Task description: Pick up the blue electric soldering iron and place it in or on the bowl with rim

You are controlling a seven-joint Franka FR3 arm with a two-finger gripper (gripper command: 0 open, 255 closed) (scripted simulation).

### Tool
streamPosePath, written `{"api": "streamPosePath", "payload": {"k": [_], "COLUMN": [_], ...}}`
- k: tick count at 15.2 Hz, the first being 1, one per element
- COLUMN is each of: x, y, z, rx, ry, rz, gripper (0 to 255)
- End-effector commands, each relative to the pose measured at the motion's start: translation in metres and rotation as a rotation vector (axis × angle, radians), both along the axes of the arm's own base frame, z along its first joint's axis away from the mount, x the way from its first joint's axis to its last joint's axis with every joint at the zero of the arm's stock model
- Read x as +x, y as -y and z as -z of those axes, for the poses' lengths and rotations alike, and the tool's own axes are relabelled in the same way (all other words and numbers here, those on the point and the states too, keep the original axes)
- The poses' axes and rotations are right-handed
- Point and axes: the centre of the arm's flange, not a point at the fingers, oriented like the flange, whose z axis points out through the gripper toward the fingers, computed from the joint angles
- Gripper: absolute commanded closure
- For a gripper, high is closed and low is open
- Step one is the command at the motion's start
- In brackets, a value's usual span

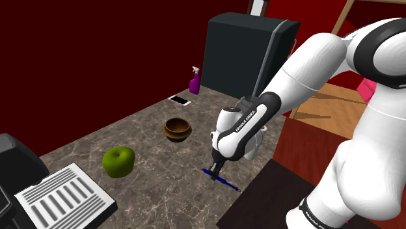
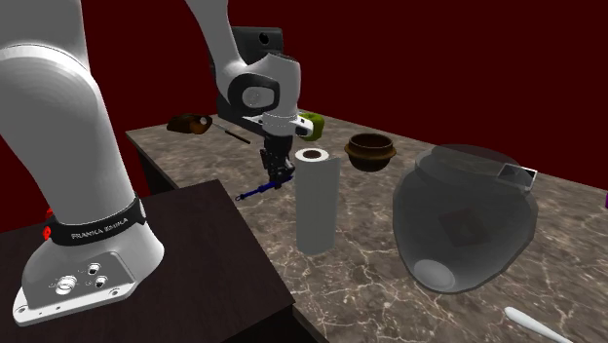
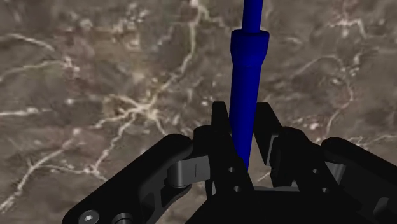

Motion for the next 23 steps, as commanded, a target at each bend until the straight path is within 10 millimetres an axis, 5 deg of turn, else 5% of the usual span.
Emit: {"api": "streamPosePath", "payload": {"k": [1, 23], "x": [-0.001, -0.001], "y": [-0.001, -0.001], "z": [-0.008, -0.124], "rx": [0.000, 0.000], "ry": [-0.003, -0.003], "rz": [-0.003, -0.003], "gripper": [255, 255]}}
